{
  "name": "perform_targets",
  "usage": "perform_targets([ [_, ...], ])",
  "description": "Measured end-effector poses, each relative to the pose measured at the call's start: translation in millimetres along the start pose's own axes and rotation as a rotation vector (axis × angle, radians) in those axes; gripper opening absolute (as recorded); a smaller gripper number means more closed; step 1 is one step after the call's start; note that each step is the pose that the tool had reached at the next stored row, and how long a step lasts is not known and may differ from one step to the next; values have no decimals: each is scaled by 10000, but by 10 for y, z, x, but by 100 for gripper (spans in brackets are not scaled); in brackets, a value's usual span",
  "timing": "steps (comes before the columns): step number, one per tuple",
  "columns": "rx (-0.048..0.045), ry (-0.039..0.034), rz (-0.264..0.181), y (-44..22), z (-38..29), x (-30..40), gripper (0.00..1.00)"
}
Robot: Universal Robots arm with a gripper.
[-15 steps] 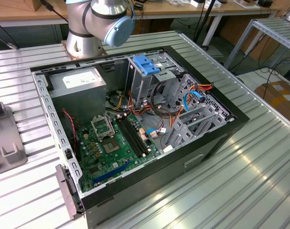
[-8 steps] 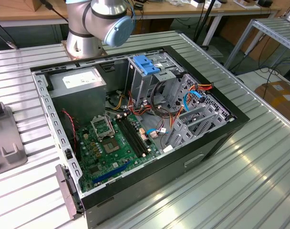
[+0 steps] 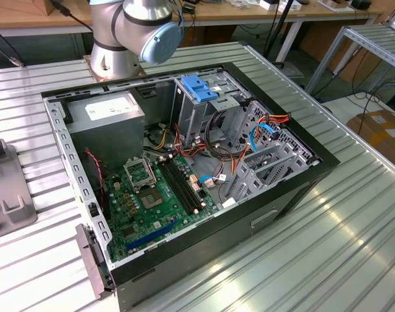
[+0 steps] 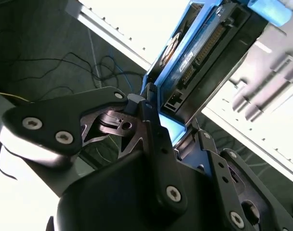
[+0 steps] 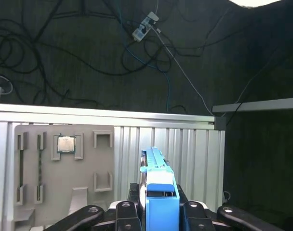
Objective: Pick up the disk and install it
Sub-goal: 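Pick up the disk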
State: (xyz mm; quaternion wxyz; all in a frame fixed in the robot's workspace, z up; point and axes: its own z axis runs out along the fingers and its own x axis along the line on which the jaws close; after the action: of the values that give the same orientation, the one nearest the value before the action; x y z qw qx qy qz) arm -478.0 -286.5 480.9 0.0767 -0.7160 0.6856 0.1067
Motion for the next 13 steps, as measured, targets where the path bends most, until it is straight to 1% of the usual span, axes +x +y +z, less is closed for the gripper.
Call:
perform_targets([
  [2, -23, 610, 29, 0, 0, 0, 37],
  [3, -31, 830, 40, 0, 0, 0, 37],
  [4, -45, 1202, 58, 0, -1, 0, 37],
  [10, -48, 1212, 59, 0, -5, 3, 37],
  [13, -47, 1260, 61, 1, -9, 21, 37],
])
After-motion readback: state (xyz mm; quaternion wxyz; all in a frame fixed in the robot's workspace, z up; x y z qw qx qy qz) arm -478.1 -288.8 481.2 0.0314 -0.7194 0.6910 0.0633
